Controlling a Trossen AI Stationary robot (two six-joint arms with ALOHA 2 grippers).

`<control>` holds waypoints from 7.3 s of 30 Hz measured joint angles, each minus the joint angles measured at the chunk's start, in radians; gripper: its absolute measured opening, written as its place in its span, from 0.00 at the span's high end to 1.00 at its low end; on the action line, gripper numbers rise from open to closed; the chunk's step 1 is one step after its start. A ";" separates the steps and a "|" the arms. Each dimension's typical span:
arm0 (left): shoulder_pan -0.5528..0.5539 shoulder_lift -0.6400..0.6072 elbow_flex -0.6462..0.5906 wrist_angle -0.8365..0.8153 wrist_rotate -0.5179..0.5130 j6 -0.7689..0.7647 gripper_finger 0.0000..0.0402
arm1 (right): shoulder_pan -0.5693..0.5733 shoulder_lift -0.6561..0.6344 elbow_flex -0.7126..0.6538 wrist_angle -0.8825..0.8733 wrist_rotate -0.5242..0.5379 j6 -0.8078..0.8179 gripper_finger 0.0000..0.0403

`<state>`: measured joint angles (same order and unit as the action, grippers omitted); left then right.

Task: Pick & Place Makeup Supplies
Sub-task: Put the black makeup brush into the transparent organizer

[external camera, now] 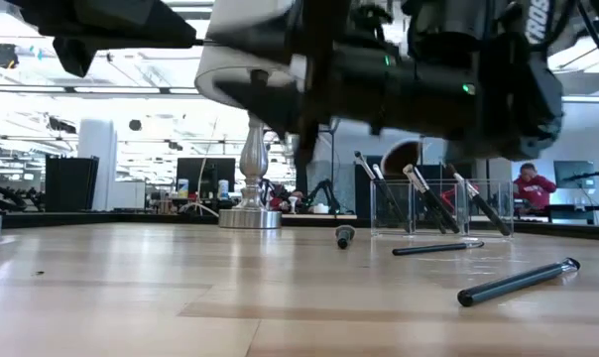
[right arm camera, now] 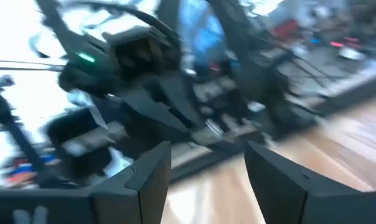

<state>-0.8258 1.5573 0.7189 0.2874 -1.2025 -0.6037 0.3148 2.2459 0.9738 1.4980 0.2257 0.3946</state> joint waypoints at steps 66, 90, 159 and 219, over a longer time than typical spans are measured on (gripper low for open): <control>-0.066 -0.281 -0.081 0.052 -0.001 0.284 0.73 | 0.055 -0.862 0.082 -1.687 0.293 0.047 0.99; 0.235 -0.280 -0.215 0.058 0.250 -0.068 0.74 | -0.114 -0.935 0.079 -2.748 0.425 0.734 0.98; 0.514 0.552 0.310 0.669 0.896 0.521 0.74 | 0.812 -1.267 0.154 -2.665 1.100 0.718 0.72; 0.493 0.002 -0.138 0.466 0.758 0.359 0.54 | -0.264 -0.508 -0.527 -0.957 -0.612 -0.572 0.73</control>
<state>-0.3332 1.5597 0.5804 0.7532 -0.4450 -0.2447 0.0506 1.7377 0.4472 0.5409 -0.3866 -0.1776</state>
